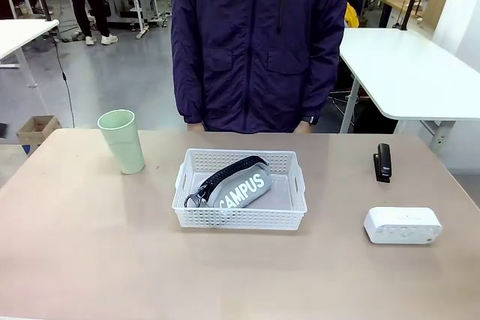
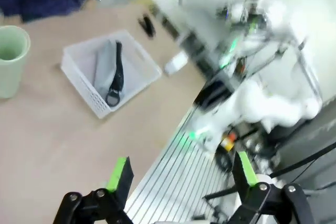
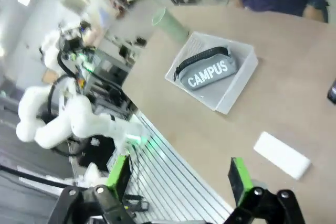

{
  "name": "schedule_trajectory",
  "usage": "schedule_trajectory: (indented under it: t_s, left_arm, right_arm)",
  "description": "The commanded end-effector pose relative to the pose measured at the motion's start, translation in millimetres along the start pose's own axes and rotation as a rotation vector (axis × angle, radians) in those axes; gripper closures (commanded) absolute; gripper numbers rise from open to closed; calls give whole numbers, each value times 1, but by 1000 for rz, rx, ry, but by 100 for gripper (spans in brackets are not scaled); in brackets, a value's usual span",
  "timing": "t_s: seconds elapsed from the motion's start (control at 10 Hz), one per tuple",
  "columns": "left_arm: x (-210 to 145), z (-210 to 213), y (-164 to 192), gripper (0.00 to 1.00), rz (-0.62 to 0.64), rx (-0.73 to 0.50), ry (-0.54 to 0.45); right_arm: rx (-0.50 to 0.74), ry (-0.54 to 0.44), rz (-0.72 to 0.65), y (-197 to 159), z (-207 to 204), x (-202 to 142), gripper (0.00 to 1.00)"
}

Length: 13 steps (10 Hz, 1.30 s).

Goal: Efficiently arrange items inside the basket to fit them all.
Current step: Pick up the Digital clock and place it inside the Organizing basket.

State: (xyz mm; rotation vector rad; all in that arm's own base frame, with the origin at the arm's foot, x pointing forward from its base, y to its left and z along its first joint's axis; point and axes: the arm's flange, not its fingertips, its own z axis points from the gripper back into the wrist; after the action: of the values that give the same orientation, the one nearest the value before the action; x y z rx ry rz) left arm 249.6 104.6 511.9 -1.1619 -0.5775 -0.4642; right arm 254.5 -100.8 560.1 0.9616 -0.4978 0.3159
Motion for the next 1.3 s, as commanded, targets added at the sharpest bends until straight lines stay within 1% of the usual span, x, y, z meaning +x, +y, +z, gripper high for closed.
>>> schedule_trajectory:
  t_s: [0.0,0.2,0.4,0.5,0.6,0.7,0.8,0.9,1.2]
  left_arm:
    - [-26,15,39,0,78,-97,-177]
    - [-41,34,59,0,95,-126,-260]
    - [-46,25,63,0,134,-148,-301]
    - [-44,19,60,0,136,-148,-299]
    - [-41,18,61,0,138,-124,-316]
    - [-39,15,59,0,142,-122,-330]
    - [-36,34,78,0,161,-148,-308]
    - [-36,34,78,0,161,-148,-308]
    - [-36,34,78,0,161,-148,-308]
  right_arm:
    - [78,-138,-127,-53,37,-15,0]
    - [165,-280,-273,-107,70,-39,0]
    - [221,-348,-385,-147,79,-55,0]
    - [221,-367,-403,-155,80,-62,0]
    - [213,-382,-405,-155,77,-64,0]
    - [179,-388,-407,-154,76,-62,0]
    - [96,-435,-444,-155,77,-61,0]
    - [207,-380,-445,-164,73,-69,0]
    - [207,-380,-445,-164,73,-69,0]
